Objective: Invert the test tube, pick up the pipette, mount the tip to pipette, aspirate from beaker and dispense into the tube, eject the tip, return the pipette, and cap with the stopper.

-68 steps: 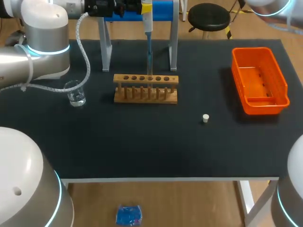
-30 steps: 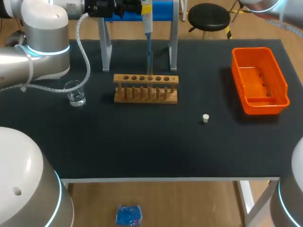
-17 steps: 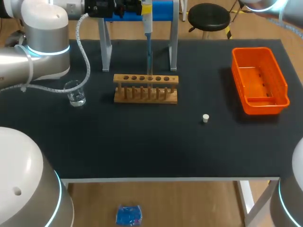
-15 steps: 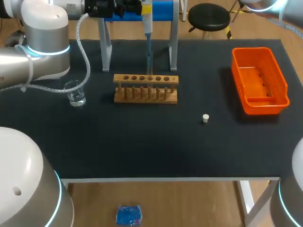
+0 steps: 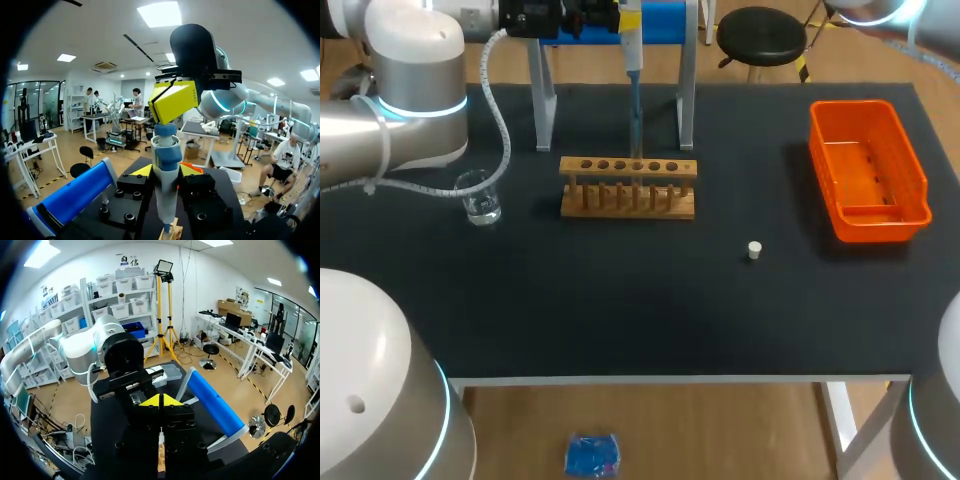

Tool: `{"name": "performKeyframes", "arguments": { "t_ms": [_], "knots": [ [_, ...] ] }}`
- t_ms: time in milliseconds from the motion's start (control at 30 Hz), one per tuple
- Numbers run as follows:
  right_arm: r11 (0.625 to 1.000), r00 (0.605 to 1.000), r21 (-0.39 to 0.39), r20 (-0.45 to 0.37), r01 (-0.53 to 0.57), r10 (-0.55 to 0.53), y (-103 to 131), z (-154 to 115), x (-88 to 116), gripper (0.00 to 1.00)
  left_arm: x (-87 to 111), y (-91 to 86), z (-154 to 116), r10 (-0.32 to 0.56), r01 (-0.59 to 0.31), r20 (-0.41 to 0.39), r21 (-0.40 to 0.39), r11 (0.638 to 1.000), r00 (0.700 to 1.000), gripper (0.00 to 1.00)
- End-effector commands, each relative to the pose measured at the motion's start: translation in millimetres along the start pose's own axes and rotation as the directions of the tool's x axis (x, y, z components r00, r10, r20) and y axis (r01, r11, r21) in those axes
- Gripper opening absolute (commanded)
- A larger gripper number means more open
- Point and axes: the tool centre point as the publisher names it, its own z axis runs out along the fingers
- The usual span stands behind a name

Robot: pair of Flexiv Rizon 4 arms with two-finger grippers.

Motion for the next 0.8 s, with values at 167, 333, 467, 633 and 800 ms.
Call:
{"name": "performKeyframes", "arguments": {
  "t_ms": [167, 333, 467, 633, 800],
  "knots": [
    [1.0, 1.0, 0.008, -0.006, -0.005, 0.005, -7, 5, 0, 0.0, -0.3, -4.4, 0, 0.001, -0.001, 0.002, 0.001, 1.0, 1.0, 0.0],
    [1.0, 1.0, 0.01, -0.006, -0.009, 0.009, -8, 6, 0, 0.0, -0.3, -4.4, 0, 0.001, -0.001, 0.002, 0.001, 1.0, 1.0, 0.0],
    [1.0, 1.0, 0.01, -0.004, -0.01, 0.01, -9, 6, 0, 0.0, -0.3, -4.4, 0, 0.001, -0.001, 0.002, 0.001, 1.0, 1.0, 0.0],
    [1.0, 1.0, -0.001, 0.005, 0.002, -0.002, 0, -3, 1, 0.0, -0.3, -4.4, 0, 0.001, -0.001, 0.002, 0.001, 1.0, 1.0, 0.0],
    [0.999, 1.0, -0.033, 0.015, 0.024, -0.023, 14, -20, 5, 0.49, -0.3, -4.4, 0, 0.001, -0.001, 0.002, 0.001, 1.0, 1.0, 0.0]
  ]
}}
